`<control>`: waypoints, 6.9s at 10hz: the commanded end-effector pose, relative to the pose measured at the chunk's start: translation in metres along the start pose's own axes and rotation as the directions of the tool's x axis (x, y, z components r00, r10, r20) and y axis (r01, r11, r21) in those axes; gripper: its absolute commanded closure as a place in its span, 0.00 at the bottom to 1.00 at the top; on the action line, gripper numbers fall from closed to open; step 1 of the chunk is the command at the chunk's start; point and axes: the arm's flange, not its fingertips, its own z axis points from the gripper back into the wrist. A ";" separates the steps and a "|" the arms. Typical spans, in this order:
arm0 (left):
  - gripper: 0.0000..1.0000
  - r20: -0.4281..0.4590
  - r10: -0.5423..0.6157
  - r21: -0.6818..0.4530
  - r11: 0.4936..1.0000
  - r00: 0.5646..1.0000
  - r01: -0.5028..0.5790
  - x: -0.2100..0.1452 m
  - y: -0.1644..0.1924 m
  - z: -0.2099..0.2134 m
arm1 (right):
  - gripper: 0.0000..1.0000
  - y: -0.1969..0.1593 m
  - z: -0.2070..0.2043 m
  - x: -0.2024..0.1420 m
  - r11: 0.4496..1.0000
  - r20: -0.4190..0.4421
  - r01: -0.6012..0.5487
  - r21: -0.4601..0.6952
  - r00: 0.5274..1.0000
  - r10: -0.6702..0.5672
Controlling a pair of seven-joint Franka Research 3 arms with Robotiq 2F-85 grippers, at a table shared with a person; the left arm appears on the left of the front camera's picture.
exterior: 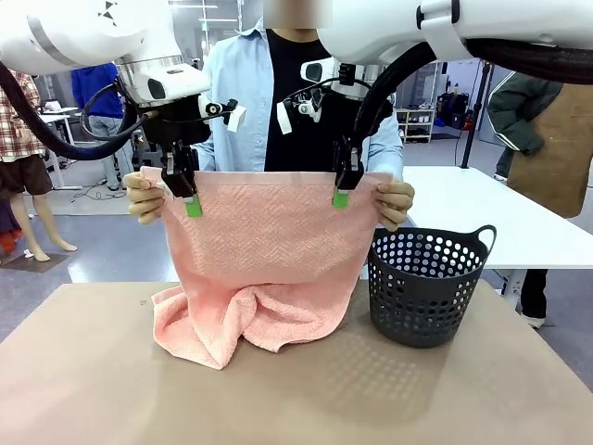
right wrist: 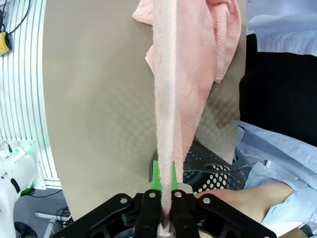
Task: Fold the towel.
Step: Grab the top end of the 100 cm Hotel Towel extended by the human, then release the end of the 100 cm Hotel Towel you were holding and grab the top end of the folded side.
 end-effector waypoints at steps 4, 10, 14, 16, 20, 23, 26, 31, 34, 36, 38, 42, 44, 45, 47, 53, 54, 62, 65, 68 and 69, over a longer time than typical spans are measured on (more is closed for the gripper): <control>1.00 0.002 -0.008 0.000 1.000 1.000 0.008 0.000 0.000 0.000 | 1.00 0.000 0.001 0.000 1.000 -0.002 -0.002 -0.002 1.000 0.002; 1.00 0.002 -0.008 0.000 1.000 1.000 0.008 0.000 0.000 0.000 | 1.00 0.000 0.001 0.000 1.000 -0.002 -0.002 -0.002 1.000 0.002; 1.00 0.002 -0.008 0.000 1.000 1.000 0.008 0.000 0.000 0.000 | 1.00 0.000 0.001 0.000 1.000 -0.002 -0.002 -0.002 1.000 0.002; 1.00 0.002 -0.008 0.000 1.000 1.000 0.008 0.000 0.000 0.000 | 1.00 0.000 0.001 0.000 1.000 -0.002 -0.002 -0.002 1.000 0.002; 1.00 0.002 -0.008 0.000 1.000 1.000 0.008 0.000 0.000 0.000 | 1.00 0.000 0.001 0.000 1.000 -0.002 -0.002 -0.002 1.000 0.002; 1.00 0.002 -0.008 0.000 1.000 1.000 0.008 0.000 0.000 0.000 | 1.00 0.000 0.001 0.000 1.000 -0.002 -0.002 -0.002 1.000 0.002; 1.00 0.002 -0.008 0.000 1.000 1.000 0.008 0.000 0.000 0.000 | 1.00 0.000 0.001 0.000 1.000 -0.002 -0.002 -0.002 1.000 0.002; 1.00 0.002 -0.008 0.000 1.000 1.000 0.008 0.000 0.000 0.000 | 1.00 0.000 0.001 0.000 1.000 -0.002 -0.002 -0.002 1.000 0.002; 1.00 0.002 -0.008 0.000 1.000 1.000 0.008 0.000 0.000 0.000 | 1.00 0.000 0.001 0.000 1.000 -0.002 -0.002 -0.002 1.000 0.002; 1.00 0.002 -0.008 0.000 1.000 1.000 0.008 0.000 0.000 0.000 | 1.00 0.000 0.001 0.000 1.000 -0.002 -0.002 -0.002 1.000 0.002; 1.00 0.002 -0.008 0.000 1.000 1.000 0.008 0.000 0.000 0.000 | 1.00 0.000 0.001 0.000 1.000 -0.002 -0.002 -0.002 1.000 0.002; 1.00 0.002 -0.008 0.000 1.000 1.000 0.008 0.000 0.000 0.000 | 1.00 0.000 0.001 0.000 1.000 -0.002 -0.002 -0.002 1.000 0.002; 1.00 0.002 -0.008 0.000 1.000 1.000 0.008 0.000 0.000 0.000 | 1.00 0.000 0.001 0.000 1.000 -0.002 -0.002 -0.002 1.000 0.002; 1.00 0.002 -0.008 0.000 1.000 1.000 0.008 0.000 0.000 0.000 | 1.00 0.000 0.001 0.000 1.000 -0.002 -0.002 -0.002 1.000 0.002; 1.00 0.002 -0.008 0.000 1.000 1.000 0.008 0.000 0.000 0.000 | 1.00 0.000 0.001 0.000 1.000 -0.002 -0.002 -0.002 1.000 0.002; 1.00 0.002 -0.008 0.000 1.000 1.000 0.008 0.000 0.000 0.000 | 1.00 0.000 0.001 0.000 1.000 -0.002 -0.002 -0.002 1.000 0.002; 1.00 0.002 -0.008 0.000 1.000 1.000 0.008 0.000 0.000 0.000 | 1.00 0.000 0.001 0.000 1.000 -0.002 -0.002 -0.002 1.000 0.002; 1.00 0.002 -0.008 0.000 1.000 1.000 0.008 0.000 0.000 0.000 | 1.00 0.000 0.001 0.000 1.000 -0.002 -0.002 -0.002 1.000 0.002; 1.00 0.002 -0.008 0.000 1.000 1.000 0.008 0.000 0.000 0.000 | 1.00 0.000 0.001 0.000 1.000 -0.002 -0.002 -0.002 1.000 0.002; 1.00 0.002 -0.008 0.000 1.000 1.000 0.008 0.000 0.000 0.000 | 1.00 0.000 0.001 0.000 1.000 -0.002 -0.002 -0.002 1.000 0.002; 1.00 0.002 -0.008 0.000 1.000 1.000 0.008 0.000 0.000 0.000 | 1.00 0.000 0.001 0.000 1.000 -0.002 -0.002 -0.002 1.000 0.002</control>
